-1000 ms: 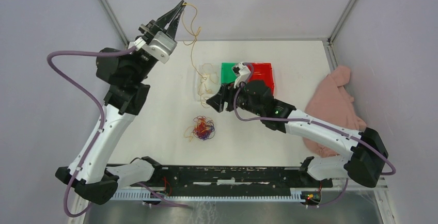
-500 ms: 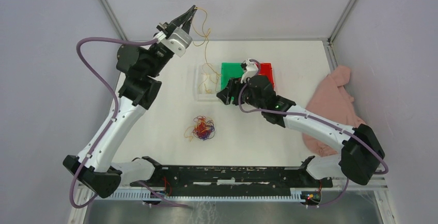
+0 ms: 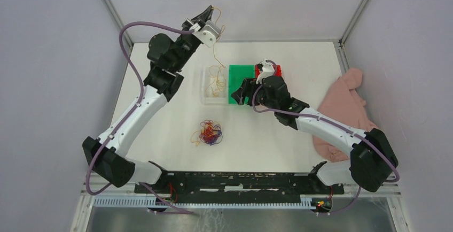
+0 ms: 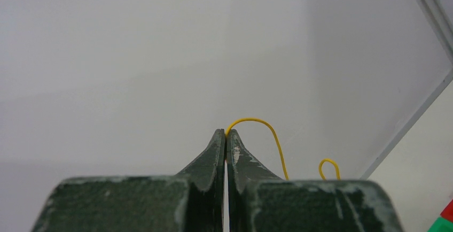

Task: Untangle the cables
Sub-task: Place the cable in the bin.

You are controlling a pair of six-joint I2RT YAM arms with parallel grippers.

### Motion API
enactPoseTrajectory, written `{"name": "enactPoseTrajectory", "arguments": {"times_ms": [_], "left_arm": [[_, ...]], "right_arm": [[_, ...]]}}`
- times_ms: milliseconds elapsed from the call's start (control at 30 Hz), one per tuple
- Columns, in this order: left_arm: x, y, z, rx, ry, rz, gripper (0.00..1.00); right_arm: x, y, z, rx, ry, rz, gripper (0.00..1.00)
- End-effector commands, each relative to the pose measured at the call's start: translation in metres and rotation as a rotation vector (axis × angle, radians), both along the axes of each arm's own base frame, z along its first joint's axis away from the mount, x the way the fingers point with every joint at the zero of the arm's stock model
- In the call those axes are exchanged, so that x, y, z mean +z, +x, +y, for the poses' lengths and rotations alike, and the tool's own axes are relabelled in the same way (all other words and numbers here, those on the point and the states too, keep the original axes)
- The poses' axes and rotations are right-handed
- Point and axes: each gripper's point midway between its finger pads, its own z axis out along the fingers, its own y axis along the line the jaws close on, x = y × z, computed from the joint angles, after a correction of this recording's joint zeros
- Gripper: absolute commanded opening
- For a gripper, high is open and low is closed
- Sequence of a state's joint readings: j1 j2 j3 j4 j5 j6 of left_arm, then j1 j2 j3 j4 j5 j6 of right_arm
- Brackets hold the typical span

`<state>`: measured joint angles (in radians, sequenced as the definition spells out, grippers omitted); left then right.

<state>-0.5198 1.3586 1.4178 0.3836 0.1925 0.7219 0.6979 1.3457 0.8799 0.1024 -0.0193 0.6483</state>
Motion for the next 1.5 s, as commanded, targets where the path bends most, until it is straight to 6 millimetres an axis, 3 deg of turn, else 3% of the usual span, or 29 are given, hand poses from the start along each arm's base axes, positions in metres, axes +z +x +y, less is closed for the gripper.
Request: {"name": "enactPoseTrajectory", "arguments": {"times_ms": [0,200,433,533,567,633,767,967,1100,1300,1467], "left_arm": [[-0.003,0.016,0.006,0.102,0.048,-0.075,0.03],[-0.052,0.056,0.012,0.196,0.194,-0.05,0.03],[-0.099,0.084,0.027,0.245,0.278,0.066,0.03],[-0.141,0.089,0.027,0.24,0.322,0.215,0.03],[-0.174,0.087,0.028,0.24,0.348,0.324,0.03],[-0.206,0.087,0.03,0.247,0.387,0.422,0.03],[-0.252,0.088,0.035,0.277,0.445,0.558,0.03],[-0.29,0.104,0.032,0.293,0.499,0.616,0.03],[-0.303,0.121,0.025,0.292,0.514,0.642,0.03],[-0.342,0.118,0.003,0.171,0.521,0.782,0.03],[-0.369,0.128,0.005,0.186,0.547,0.808,0.03]], "right_arm": [[0.015,0.004,-0.008,-0.027,0.005,-0.059,0.77],[0.022,0.0,-0.023,-0.059,0.007,-0.083,0.79],[0.015,-0.001,-0.037,-0.104,0.004,-0.068,0.8],[0.013,-0.002,-0.04,-0.114,0.01,-0.064,0.8],[0.013,-0.003,-0.043,-0.122,0.009,-0.063,0.79],[0.011,-0.003,-0.046,-0.129,0.004,-0.06,0.79],[0.006,-0.002,-0.049,-0.141,-0.005,-0.049,0.8],[-0.001,-0.001,-0.052,-0.154,-0.003,-0.032,0.75],[-0.004,-0.001,-0.054,-0.16,-0.01,-0.021,0.7],[-0.006,0.001,-0.062,-0.182,-0.023,-0.014,0.64],[-0.005,0.002,-0.063,-0.182,-0.022,-0.012,0.63]]}}
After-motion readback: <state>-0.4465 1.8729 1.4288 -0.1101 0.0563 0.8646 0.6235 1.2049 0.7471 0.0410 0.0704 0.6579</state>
